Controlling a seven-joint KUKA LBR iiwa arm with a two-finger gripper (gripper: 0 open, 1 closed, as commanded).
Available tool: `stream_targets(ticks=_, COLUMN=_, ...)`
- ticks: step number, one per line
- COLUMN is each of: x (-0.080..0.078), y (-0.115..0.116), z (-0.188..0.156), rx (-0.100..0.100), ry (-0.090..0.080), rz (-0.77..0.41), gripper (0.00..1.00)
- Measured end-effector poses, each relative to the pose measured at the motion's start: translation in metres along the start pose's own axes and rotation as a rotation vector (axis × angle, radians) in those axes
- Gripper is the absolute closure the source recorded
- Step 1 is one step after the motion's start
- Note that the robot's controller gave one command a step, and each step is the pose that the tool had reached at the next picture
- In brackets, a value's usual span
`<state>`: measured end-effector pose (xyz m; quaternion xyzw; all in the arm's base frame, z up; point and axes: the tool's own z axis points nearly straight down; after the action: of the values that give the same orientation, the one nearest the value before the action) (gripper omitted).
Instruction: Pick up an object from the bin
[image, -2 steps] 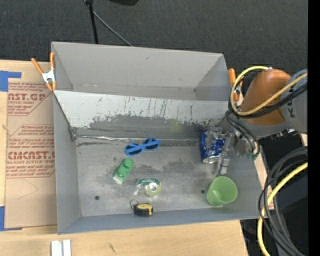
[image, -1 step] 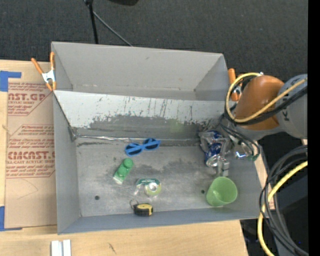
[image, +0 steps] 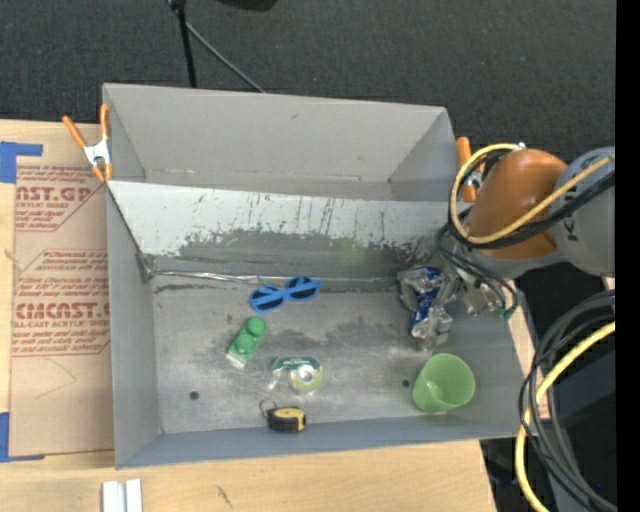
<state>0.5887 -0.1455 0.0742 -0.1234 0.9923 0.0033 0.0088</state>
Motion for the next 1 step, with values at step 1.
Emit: stream_targets(ticks=1, x=0.0008, y=0.0085, z=-0.1815, rx=0.01, ry=0.007, rz=-0.016, gripper=1.0)
